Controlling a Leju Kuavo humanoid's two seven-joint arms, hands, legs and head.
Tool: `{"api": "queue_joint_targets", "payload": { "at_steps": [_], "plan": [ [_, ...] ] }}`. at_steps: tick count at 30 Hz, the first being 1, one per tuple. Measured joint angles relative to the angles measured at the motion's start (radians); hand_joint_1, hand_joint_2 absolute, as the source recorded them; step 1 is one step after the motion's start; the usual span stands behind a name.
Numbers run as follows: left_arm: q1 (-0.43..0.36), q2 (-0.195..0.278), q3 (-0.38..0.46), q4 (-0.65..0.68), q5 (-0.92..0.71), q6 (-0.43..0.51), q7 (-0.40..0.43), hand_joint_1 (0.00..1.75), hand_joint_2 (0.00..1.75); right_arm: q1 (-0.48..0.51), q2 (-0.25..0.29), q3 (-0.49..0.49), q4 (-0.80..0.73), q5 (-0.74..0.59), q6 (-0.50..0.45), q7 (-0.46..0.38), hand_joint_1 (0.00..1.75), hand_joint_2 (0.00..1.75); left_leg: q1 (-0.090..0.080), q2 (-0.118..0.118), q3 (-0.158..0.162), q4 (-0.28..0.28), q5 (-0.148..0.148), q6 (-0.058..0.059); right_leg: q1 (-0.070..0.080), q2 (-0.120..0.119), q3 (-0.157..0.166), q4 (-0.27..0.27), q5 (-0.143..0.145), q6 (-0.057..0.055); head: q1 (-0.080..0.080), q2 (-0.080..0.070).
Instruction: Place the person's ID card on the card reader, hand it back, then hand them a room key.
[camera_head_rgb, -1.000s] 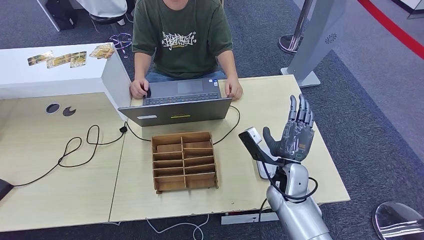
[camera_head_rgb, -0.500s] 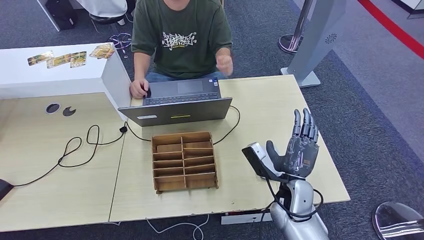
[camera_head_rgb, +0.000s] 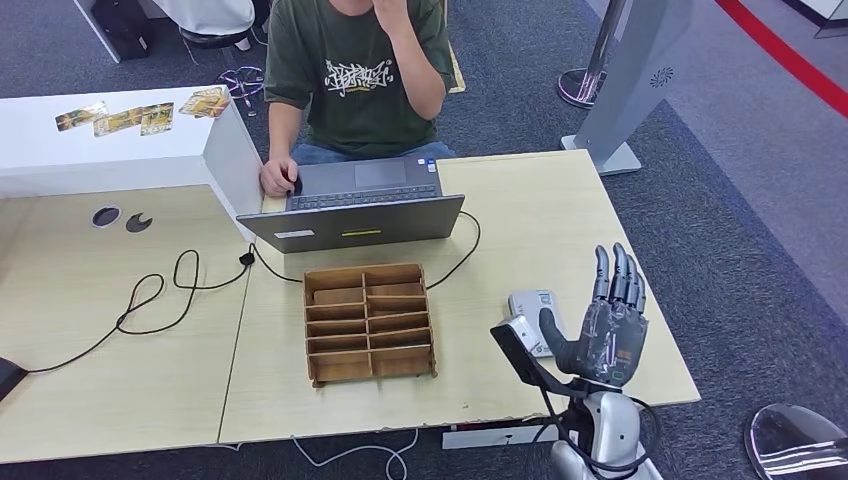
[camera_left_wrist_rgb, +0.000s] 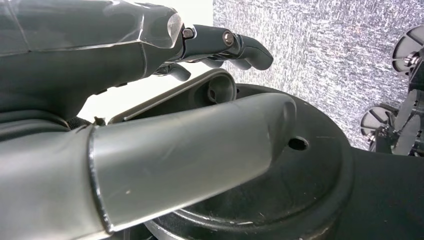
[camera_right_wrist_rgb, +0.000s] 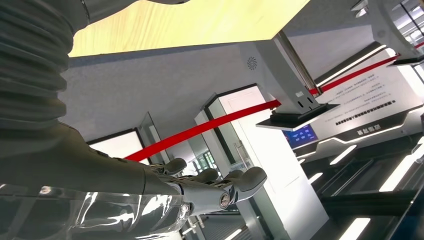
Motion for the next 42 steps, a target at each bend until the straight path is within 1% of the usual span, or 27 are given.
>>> {"api": "queue_joint_targets", "payload": {
  "at_steps": [5,10,18,22,25,29,35,42],
  "plan": [
    [0.001,0.0,0.023,0.0,0.0,0.0,0.0,0.0,0.0,0.034,-0.031,0.031,-0.036,0.0,0.003,0.034,0.0,1.75,0.0,0.0,0.0,0.0,0.0,0.0,0.0,0.0,0.0,0.0,0.0,0.0,0.0,0.0],
    [0.003,0.0,0.026,0.0,0.0,-0.004,0.003,0.0,0.0,0.067,-0.056,0.059,-0.062,0.0,0.006,0.059,0.0,1.75,0.0,0.0,0.0,0.0,0.0,0.0,0.0,0.0,0.0,0.0,0.0,0.0,0.0,0.0],
    [0.006,-0.002,0.044,0.0,0.0,-0.011,0.013,0.0,0.0,0.113,-0.076,0.115,-0.077,-0.008,0.019,0.08,0.0,1.75,0.0,0.0,0.0,0.0,-0.001,0.0,0.0,0.0,0.0,0.0,-0.001,0.0,0.0,0.0],
    [0.007,-0.002,0.044,0.0,0.0,-0.013,0.019,0.0,0.0,0.129,-0.092,0.163,-0.075,-0.024,0.039,0.118,0.0,1.75,0.0,0.0,0.0,0.0,-0.001,0.0,0.0,0.0,0.0,0.0,-0.001,0.0,0.0,0.0],
    [0.008,-0.002,0.049,0.0,0.0,-0.014,0.02,0.0,0.0,0.136,-0.108,0.194,-0.074,-0.024,0.037,0.152,0.0,1.75,0.0,0.0,0.0,0.0,-0.001,0.0,0.0,0.0,0.0,0.0,-0.001,0.0,0.0,0.0],
    [0.009,-0.002,0.061,0.0,0.0,-0.014,0.02,0.0,0.0,0.146,-0.125,0.22,-0.077,-0.013,0.035,0.176,0.0,1.75,0.0,0.0,0.0,0.0,-0.001,0.0,0.0,0.0,0.0,0.0,-0.001,0.0,0.0,0.0],
    [0.01,-0.002,0.074,0.0,0.0,-0.013,0.02,0.0,0.0,0.156,-0.14,0.246,-0.09,0.0,0.034,0.201,0.0,1.75,0.0,0.0,0.0,0.0,-0.001,0.0,0.0,0.0,0.0,0.0,-0.001,0.0,0.0,0.0],
    [0.011,-0.002,0.077,0.0,0.0,-0.012,0.019,0.0,0.0,0.163,-0.141,0.282,-0.102,0.0,0.035,0.22,0.0,1.75,0.0,0.0,0.0,0.0,-0.001,0.0,0.0,0.0,0.0,0.0,-0.001,0.0,0.0,0.0]
  ]
}}
